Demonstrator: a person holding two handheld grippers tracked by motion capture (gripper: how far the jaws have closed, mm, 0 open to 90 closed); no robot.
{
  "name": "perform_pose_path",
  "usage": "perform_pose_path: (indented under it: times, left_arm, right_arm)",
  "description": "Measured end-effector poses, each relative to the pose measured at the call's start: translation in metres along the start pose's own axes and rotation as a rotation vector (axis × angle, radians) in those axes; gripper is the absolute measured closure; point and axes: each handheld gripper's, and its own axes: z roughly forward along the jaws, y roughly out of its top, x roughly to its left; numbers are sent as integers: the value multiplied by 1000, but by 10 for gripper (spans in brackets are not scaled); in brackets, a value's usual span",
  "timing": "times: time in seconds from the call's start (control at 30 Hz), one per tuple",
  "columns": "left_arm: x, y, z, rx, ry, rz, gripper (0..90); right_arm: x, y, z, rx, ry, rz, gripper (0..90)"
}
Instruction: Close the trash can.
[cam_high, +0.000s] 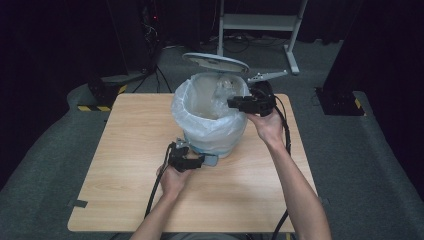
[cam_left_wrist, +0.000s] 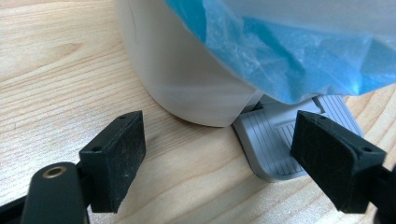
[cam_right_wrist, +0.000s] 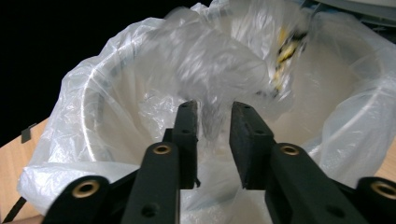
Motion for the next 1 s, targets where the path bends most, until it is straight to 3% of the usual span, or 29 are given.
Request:
perform_pose_path:
  times: [0.33, 0.4, 1.0]
  left_arm:
    - [0, 0, 0, 2, -1, -1, 177]
    - [0, 0, 0, 2, 0, -1, 177]
    - [0, 0, 0, -1, 1, -4, 177]
  right_arm:
    - [-1, -3, -5, -29, -42, 6, 471]
    - [-1, -6, -8, -62, -42, 14, 456]
    - [-9, -41, -42, -171, -83, 40, 430]
